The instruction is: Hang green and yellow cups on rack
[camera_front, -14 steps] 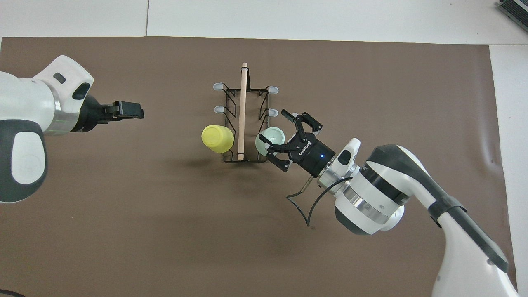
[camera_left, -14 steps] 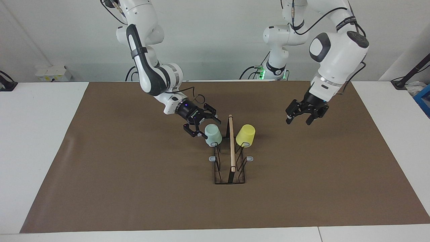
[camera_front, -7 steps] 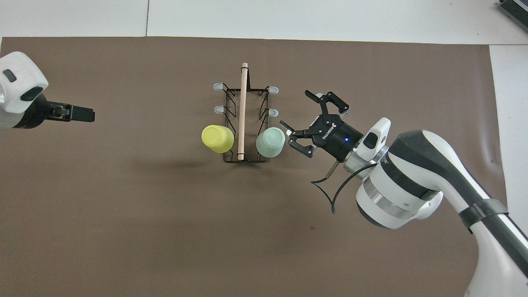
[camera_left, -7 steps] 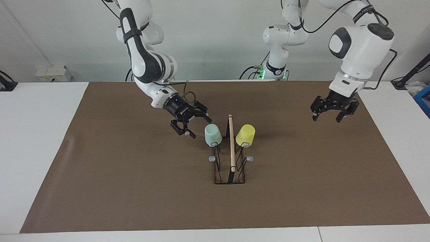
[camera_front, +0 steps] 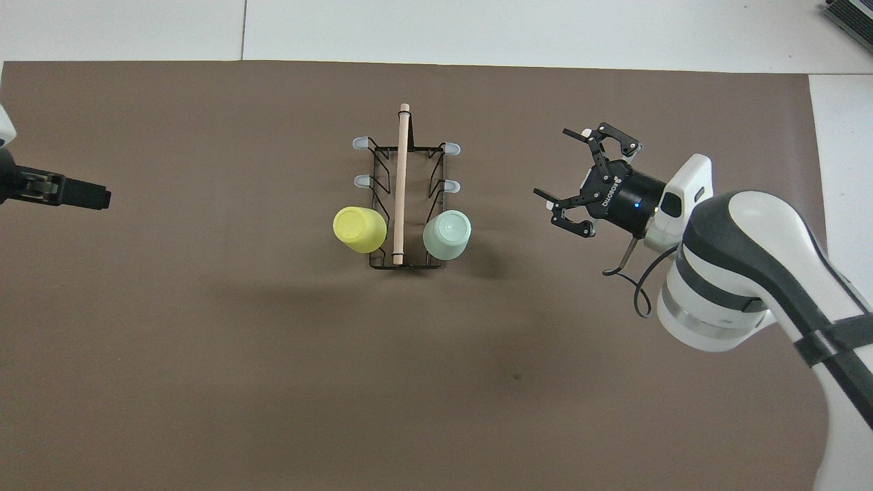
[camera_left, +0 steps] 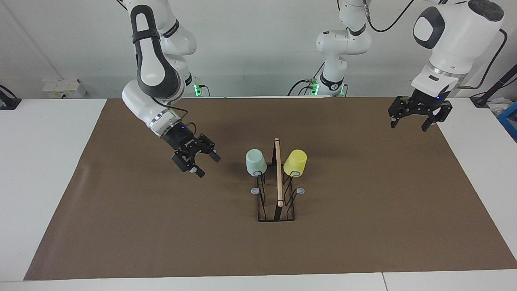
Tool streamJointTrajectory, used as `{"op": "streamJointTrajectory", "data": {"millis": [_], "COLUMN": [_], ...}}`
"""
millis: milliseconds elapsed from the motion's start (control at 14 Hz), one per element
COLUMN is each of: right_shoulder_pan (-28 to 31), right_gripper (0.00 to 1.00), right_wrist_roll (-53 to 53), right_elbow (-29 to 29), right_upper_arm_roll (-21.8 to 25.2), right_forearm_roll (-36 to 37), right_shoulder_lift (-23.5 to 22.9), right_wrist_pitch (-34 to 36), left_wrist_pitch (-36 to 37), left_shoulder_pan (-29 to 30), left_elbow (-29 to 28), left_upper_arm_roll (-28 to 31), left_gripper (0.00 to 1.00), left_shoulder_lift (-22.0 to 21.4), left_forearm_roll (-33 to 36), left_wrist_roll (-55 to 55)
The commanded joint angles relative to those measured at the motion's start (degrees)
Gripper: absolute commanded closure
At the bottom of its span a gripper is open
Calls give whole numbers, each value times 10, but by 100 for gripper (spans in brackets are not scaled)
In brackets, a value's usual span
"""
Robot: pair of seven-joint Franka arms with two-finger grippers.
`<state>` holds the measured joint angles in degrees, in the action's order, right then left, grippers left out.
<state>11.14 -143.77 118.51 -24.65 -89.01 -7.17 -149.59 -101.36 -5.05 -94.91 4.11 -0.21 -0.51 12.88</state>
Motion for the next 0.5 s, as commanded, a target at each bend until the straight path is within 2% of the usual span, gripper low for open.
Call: {"op": "streamJointTrajectory", "data": {"millis": [0,215,430], "right_shoulder_pan": [31,74,94], "right_gripper": [2,2,1], "right_wrist_roll": [11,13,110], "right_elbow": [3,5,2], "right_upper_arm_roll": [-3,-2,2], "right_forearm_roll": [112,201,296], "right_shoulder_lift": [8,8,19], "right_wrist_pitch": [0,25,40], "left_wrist_pitch": [56,91,106], "left_shoulder_pan": [-9,-8,-3], "left_elbow": [45,53,48], "left_upper_arm_roll": [6,-3,-30], "left_gripper": [0,0,0], "left_shoulder_lift": [6,1,-6], "left_forearm_roll": [19,17,17], "left_wrist_roll": [7,4,-19]}}
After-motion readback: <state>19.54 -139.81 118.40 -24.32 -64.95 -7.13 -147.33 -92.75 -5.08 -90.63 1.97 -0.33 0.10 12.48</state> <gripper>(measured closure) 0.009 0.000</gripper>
